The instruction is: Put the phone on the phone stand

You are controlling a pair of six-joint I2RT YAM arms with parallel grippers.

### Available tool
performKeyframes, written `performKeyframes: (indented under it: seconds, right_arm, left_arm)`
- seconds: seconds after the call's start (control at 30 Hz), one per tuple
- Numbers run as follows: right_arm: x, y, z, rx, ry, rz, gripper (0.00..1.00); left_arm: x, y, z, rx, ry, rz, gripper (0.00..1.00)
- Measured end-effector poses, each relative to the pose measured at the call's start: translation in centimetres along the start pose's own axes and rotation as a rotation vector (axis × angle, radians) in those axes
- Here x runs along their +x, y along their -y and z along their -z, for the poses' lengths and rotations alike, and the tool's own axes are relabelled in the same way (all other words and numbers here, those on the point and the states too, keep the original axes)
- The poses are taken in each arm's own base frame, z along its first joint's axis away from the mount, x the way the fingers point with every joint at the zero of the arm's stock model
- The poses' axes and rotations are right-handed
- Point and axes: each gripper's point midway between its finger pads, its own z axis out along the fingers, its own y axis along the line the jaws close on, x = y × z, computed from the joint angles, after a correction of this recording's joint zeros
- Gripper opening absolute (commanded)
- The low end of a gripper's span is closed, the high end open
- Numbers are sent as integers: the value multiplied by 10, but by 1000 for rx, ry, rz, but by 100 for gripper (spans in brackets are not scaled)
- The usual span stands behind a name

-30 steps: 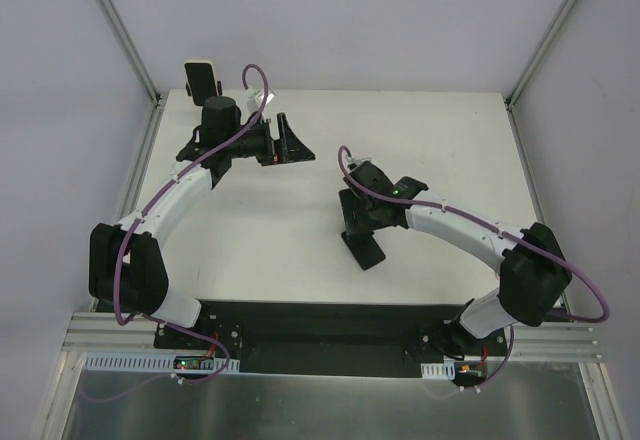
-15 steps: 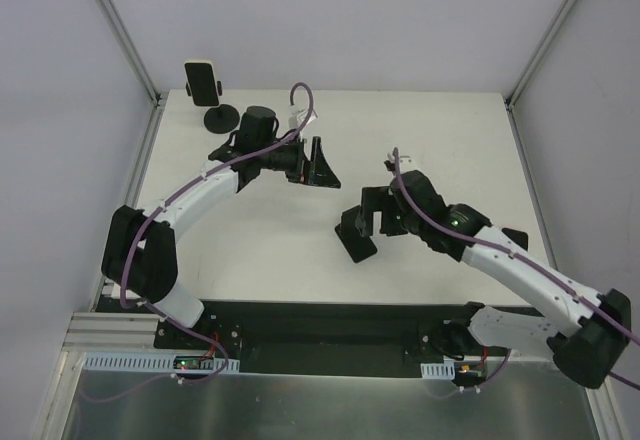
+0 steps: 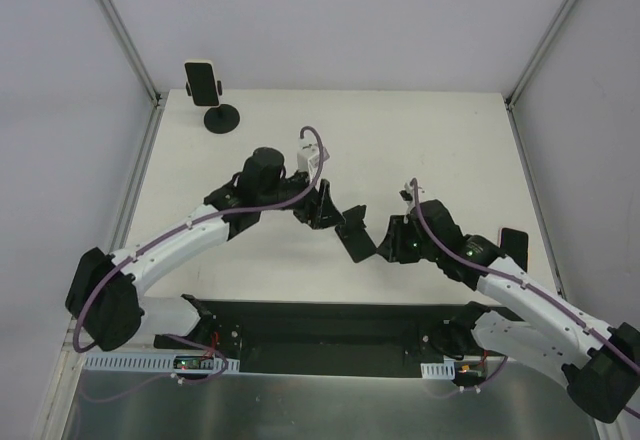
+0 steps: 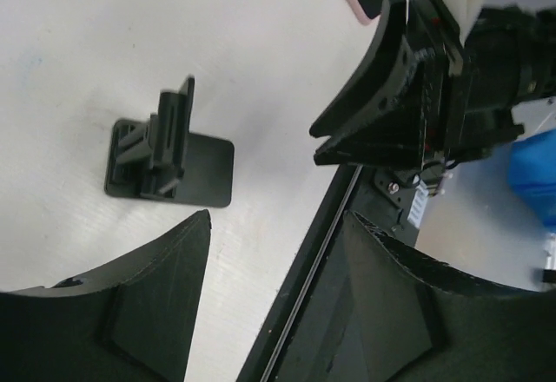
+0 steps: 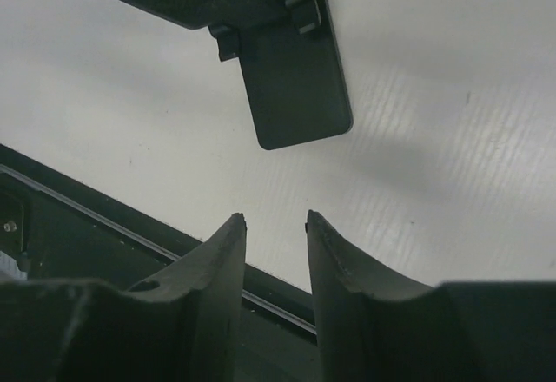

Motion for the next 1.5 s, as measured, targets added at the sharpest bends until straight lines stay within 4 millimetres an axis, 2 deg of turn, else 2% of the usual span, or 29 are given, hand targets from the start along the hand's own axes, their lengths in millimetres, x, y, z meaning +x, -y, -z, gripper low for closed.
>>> performKeyframes:
  seconds: [0.07,0.2,0.27,0.5,0.63,0.8,1.0,1.03,1.33,1.43,1.47,1.5]
  right_arm:
    - [7,-3,-8,-25,-23,-12,34]
    - [19,-4,-25,-34,-81,-35,13]
    - [22,-2,-31,-20,-94,-44,10]
    - [23,-1,-52,3,-113,-62,4]
    - [26,2,-66,17,-133,-76,1]
    - [27,6,-81,44,-164,-84,1]
    - [18,0,-89,34,-155,-81,1]
    - [17,-1,-90,33,-153,-82,1]
    - [21,6,-98,54,-175,-90,1]
    - [22,7,-99,58,-178,-92,1]
    - [23,7,-99,59,-180,-92,1]
    - [23,7,-99,60,-182,-93,1]
  left_arm:
    - [16,-1,3,-29,40,-32,57]
    - [44,-15,3,-62,103,-43,55]
    - [51,-25,-1,-84,116,-27,53]
    - [50,-42,-25,-115,133,-33,41]
    - [49,-49,-33,-123,138,-38,39]
    - [50,-58,-43,-137,141,-34,39]
    - [61,-72,-54,-153,111,-15,36]
    - [61,-73,-55,-154,108,-13,32]
    - [53,-73,-69,-129,113,-8,26]
    - [52,-71,-72,-114,109,-1,18]
    - [51,-71,-72,-112,111,1,7]
    - [50,-71,-72,-112,112,0,2]
